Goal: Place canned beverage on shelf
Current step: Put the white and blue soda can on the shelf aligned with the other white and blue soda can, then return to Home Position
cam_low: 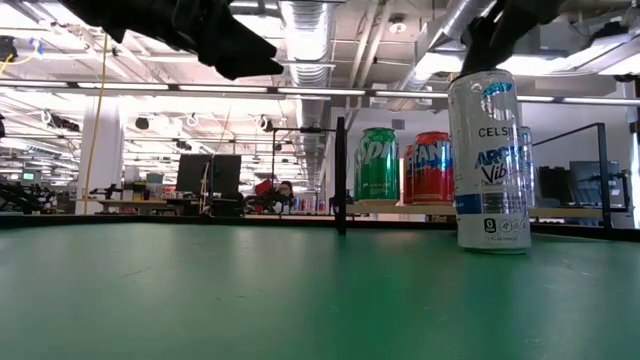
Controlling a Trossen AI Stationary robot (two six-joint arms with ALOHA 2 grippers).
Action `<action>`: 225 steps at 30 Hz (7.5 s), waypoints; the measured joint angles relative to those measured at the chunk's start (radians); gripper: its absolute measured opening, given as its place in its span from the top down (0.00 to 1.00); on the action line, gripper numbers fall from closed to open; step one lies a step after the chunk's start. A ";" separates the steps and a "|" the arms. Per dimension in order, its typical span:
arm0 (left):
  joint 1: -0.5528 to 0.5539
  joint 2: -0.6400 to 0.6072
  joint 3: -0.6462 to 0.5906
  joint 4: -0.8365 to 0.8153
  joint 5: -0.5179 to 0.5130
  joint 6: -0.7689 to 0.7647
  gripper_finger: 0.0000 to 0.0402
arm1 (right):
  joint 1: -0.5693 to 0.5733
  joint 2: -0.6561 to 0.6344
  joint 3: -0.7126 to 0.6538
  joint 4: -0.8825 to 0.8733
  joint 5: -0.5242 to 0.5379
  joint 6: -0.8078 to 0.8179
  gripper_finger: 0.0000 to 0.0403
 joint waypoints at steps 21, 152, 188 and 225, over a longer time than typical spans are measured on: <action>0.000 -0.001 -0.003 -0.005 -0.029 0.041 0.15 | -0.021 0.086 0.003 -0.028 -0.018 0.034 0.21; -0.007 -0.376 -0.080 -0.145 0.003 -0.091 0.15 | -0.629 -0.505 -0.133 0.313 -0.684 -0.429 0.35; 0.285 -0.970 -0.627 -0.094 -0.050 -0.307 0.95 | -0.385 -0.895 -1.096 1.142 -0.125 -0.158 0.95; 0.285 -1.058 -0.621 -0.278 -0.033 -0.328 0.99 | -0.362 -0.889 -1.098 0.992 -0.014 -0.028 0.88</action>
